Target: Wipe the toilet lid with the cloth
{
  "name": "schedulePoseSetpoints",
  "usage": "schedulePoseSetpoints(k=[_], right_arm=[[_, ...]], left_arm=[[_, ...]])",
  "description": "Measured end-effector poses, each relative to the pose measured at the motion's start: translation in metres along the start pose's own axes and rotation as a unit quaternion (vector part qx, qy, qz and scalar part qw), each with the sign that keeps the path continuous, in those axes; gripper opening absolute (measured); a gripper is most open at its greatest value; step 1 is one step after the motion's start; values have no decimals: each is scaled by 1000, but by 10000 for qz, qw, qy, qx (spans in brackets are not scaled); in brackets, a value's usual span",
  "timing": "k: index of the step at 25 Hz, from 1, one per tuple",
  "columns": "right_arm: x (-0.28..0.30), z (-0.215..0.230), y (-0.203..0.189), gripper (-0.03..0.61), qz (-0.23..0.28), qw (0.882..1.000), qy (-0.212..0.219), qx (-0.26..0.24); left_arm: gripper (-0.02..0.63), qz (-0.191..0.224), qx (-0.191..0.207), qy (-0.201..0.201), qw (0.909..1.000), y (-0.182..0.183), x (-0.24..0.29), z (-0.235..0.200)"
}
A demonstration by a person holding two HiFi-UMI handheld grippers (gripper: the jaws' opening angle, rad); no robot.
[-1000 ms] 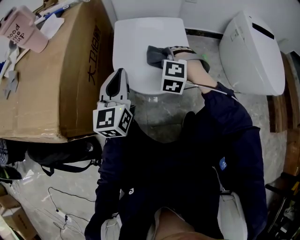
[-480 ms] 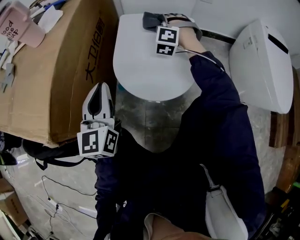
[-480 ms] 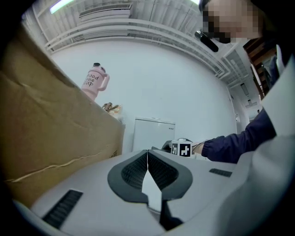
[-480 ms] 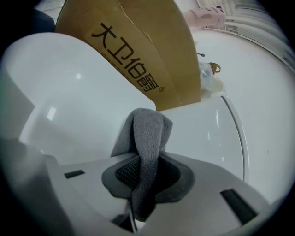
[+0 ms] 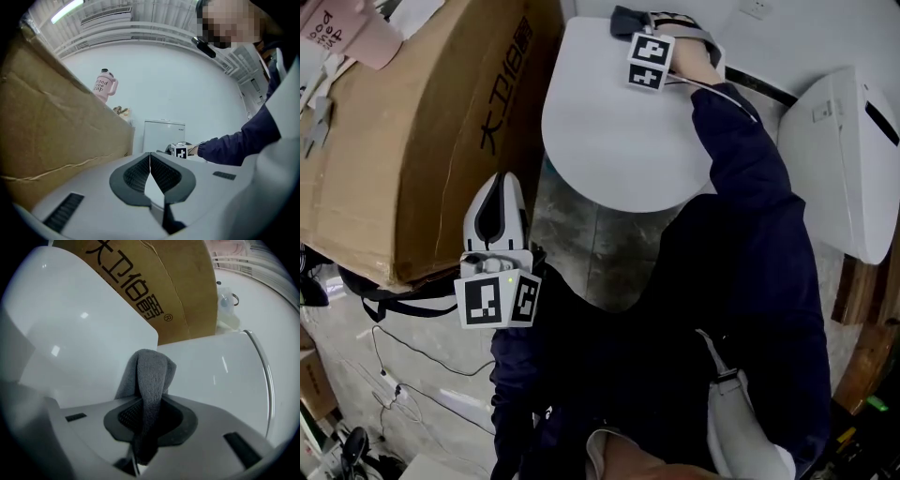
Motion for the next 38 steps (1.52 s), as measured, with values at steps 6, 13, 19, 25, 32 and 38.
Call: schedulePoseSetpoints(k=[6,13,19,25,32,38], right_arm=[[-20,-15,1,63,-10,9991,429,16],[-66,-53,13,63,20,9971,756,-44],[-118,-93,23,63,85,9949,1004,17],[-156,-120,27,63,-1,9931,1173,101],[-196,-147,31,63,-33,9910,1337,105],[-230,-170,35,63,-25,9891,1466,138]], left_arm=[[17,24,-76,-66,9999,-4,5,0],[17,180,-86,-375,9991,6,9,9],[17,302,-205,-636,9973,10,14,11],[17,447,-265,-906,9945,16,21,18],[17,435,-275,-1077,9929,11,21,21],[17,469,-305,-1179,9915,11,20,21]])
Point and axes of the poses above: the fingertips, and each gripper's own axes: x forward along the fingers, z to its right, y out of its top, the point moved 1 cm from there along -x, backward along the fingers, and after that the axes turned 11 degrees about x, right-handed, at the moved point
